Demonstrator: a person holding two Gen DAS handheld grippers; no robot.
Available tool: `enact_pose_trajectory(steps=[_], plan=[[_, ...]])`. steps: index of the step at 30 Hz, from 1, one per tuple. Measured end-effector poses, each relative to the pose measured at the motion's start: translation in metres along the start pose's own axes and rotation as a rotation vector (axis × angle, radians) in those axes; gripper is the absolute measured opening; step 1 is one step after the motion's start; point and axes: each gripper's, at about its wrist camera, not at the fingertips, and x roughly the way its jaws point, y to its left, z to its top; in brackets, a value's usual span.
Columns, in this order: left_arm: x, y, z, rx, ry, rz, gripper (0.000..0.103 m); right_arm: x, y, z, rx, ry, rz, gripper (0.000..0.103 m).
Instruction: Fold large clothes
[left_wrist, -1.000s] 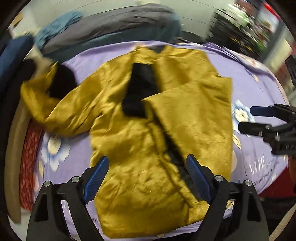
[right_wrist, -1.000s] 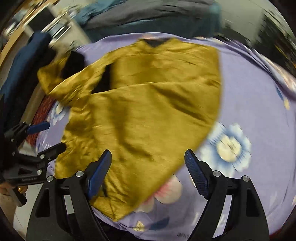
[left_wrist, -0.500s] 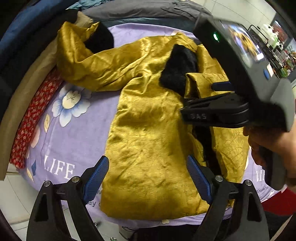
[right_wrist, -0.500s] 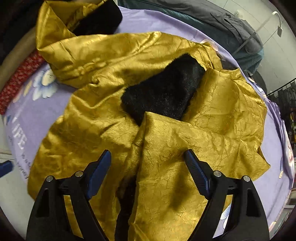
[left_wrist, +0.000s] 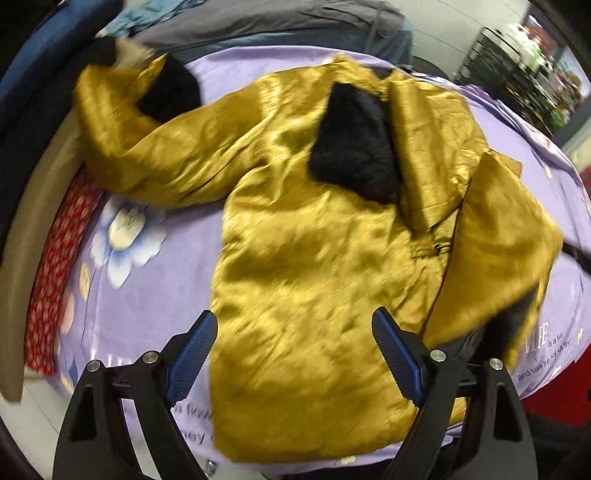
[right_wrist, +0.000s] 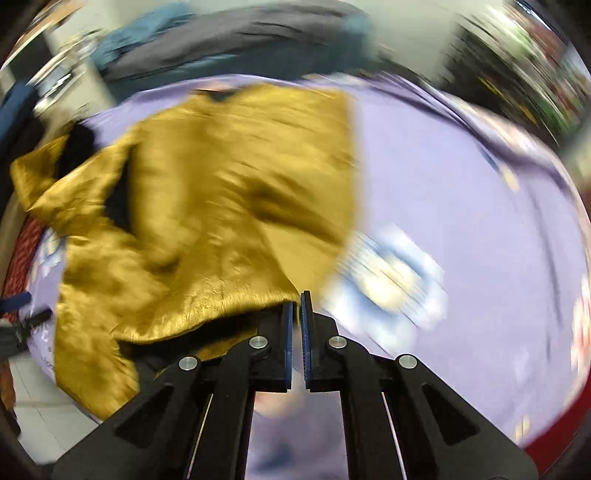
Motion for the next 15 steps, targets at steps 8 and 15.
enact_pose_trajectory(steps=[8, 15], plan=[[0.005, -0.054, 0.034, 0.119, -0.018, -0.079, 0.083, 0.002, -0.122, -0.091, 0.353, 0.146, -0.153, 0.003], [0.006, -0.082, 0.043, 0.181, -0.02, -0.094, 0.083, -0.004, -0.111, -0.084, 0.409, 0.12, -0.059, 0.004]])
